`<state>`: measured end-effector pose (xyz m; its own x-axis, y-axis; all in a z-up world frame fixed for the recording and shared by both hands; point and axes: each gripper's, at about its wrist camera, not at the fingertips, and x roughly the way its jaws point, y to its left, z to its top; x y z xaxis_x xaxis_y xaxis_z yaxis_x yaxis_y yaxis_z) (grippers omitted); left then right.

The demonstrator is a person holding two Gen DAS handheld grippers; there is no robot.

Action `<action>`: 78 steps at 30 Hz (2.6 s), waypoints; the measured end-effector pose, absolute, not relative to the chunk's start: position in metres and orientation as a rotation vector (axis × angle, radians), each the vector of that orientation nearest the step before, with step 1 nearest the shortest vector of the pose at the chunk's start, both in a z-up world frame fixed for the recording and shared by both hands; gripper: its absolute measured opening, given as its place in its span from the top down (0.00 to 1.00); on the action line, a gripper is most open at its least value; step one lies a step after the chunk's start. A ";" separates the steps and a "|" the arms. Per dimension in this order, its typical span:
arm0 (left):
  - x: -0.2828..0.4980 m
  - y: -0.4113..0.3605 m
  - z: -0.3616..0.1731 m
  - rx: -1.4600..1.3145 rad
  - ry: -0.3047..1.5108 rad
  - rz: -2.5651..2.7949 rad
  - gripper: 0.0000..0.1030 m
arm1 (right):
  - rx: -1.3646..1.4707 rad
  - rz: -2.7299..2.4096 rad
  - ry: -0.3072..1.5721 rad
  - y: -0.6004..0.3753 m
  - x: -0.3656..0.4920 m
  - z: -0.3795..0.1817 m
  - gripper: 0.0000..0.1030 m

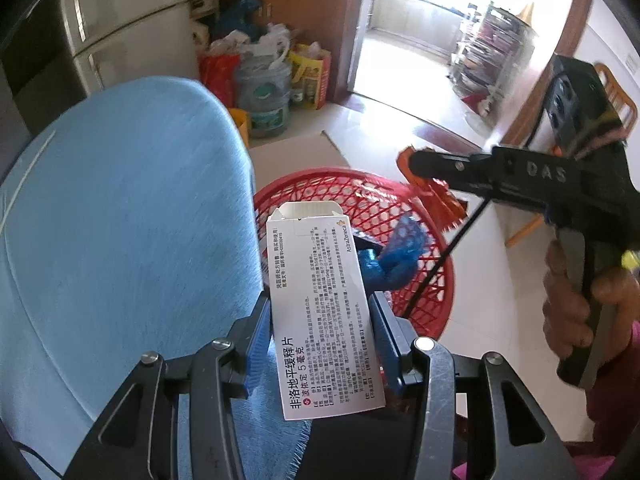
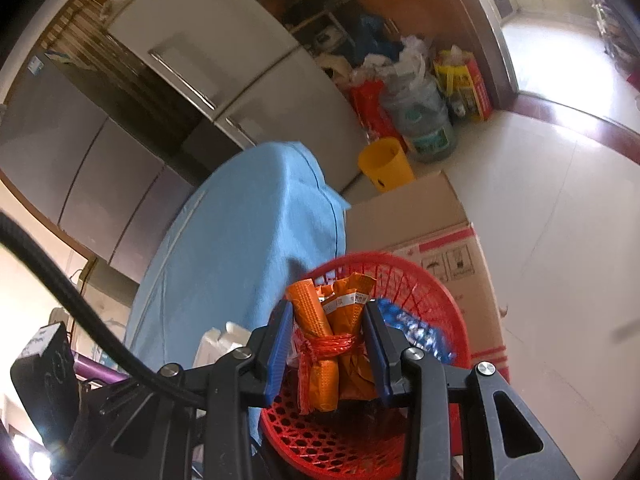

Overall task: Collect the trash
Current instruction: 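Lower the orange bag into the basket while the left tool carries the white box, then open the right tool to drop the orange bag while the left tool releases the white box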

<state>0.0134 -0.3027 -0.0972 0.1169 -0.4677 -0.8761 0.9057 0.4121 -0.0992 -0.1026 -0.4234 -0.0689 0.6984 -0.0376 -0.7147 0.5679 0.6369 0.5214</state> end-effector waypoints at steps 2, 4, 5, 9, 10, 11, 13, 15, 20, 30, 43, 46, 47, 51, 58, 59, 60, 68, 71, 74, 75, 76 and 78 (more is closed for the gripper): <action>0.016 -0.302 -0.104 0.530 1.029 -1.066 0.52 | 0.819 -0.375 0.744 -0.420 -0.100 -0.075 0.62; 0.019 -0.301 -0.108 0.516 1.051 -1.059 0.52 | 0.823 -0.366 0.759 -0.415 -0.097 -0.079 0.62; 0.019 -0.300 -0.109 0.510 1.052 -1.056 0.52 | 0.826 -0.359 0.770 -0.412 -0.095 -0.083 0.62; 0.021 -0.299 -0.108 0.495 1.052 -1.047 0.52 | 0.832 -0.342 0.801 -0.404 -0.090 -0.092 0.62; 0.021 -0.299 -0.108 0.496 1.053 -1.046 0.52 | 0.832 -0.339 0.805 -0.403 -0.089 -0.093 0.62; 0.021 -0.299 -0.108 0.497 1.054 -1.045 0.52 | 0.832 -0.336 0.810 -0.401 -0.088 -0.094 0.62; 0.021 -0.299 -0.109 0.504 1.057 -1.041 0.52 | 0.832 -0.333 0.815 -0.400 -0.087 -0.096 0.62; 0.020 -0.300 -0.110 0.508 1.060 -1.040 0.52 | 0.840 -0.332 0.819 -0.401 -0.087 -0.097 0.61; 0.019 -0.302 -0.109 0.513 1.052 -1.046 0.52 | 0.853 -0.340 0.821 -0.407 -0.087 -0.097 0.61; 0.016 -0.302 -0.110 0.516 1.045 -1.044 0.46 | 0.875 -0.334 0.833 -0.406 -0.085 -0.099 0.61; 0.014 -0.293 -0.102 0.508 1.010 -1.034 0.38 | 0.934 -0.351 0.829 -0.414 -0.091 -0.104 0.42; 0.014 -0.291 -0.100 0.505 1.002 -1.032 0.38 | 0.928 -0.351 0.827 -0.414 -0.090 -0.102 0.41; 0.014 -0.291 -0.100 0.505 1.000 -1.033 0.37 | 0.926 -0.352 0.827 -0.414 -0.090 -0.102 0.41; 0.013 -0.290 -0.101 0.502 1.000 -1.029 0.35 | 0.927 -0.352 0.825 -0.415 -0.090 -0.101 0.41; 0.015 -0.284 -0.097 0.477 0.998 -1.013 0.34 | 0.939 -0.347 0.806 -0.416 -0.091 -0.096 0.41; 0.016 -0.283 -0.097 0.474 0.996 -1.011 0.34 | 0.942 -0.342 0.799 -0.416 -0.092 -0.095 0.41; 0.016 -0.283 -0.096 0.472 0.994 -1.009 0.34 | 0.947 -0.331 0.787 -0.416 -0.092 -0.093 0.41; 0.017 -0.271 -0.078 0.452 0.930 -0.983 0.33 | 0.930 -0.306 0.737 -0.414 -0.091 -0.075 0.39; 0.017 -0.264 -0.069 0.454 0.887 -0.958 0.33 | 0.915 -0.302 0.730 -0.411 -0.087 -0.068 0.39; 0.017 -0.256 -0.059 0.458 0.836 -0.909 0.32 | 0.885 -0.293 0.719 -0.407 -0.081 -0.058 0.39; 0.018 -0.253 -0.056 0.457 0.822 -0.894 0.32 | 0.869 -0.290 0.715 -0.405 -0.078 -0.053 0.39; 0.019 -0.249 -0.052 0.454 0.805 -0.874 0.31 | 0.853 -0.287 0.711 -0.403 -0.076 -0.048 0.39; 0.022 -0.239 -0.042 0.441 0.772 -0.835 0.28 | 0.819 -0.281 0.706 -0.398 -0.071 -0.039 0.39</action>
<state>0.0219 -0.2386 -0.0422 0.4292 -0.4929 -0.7569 0.7931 0.6066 0.0547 -0.0715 -0.3980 -0.0390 0.7401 0.0338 -0.6717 0.4867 0.6623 0.5697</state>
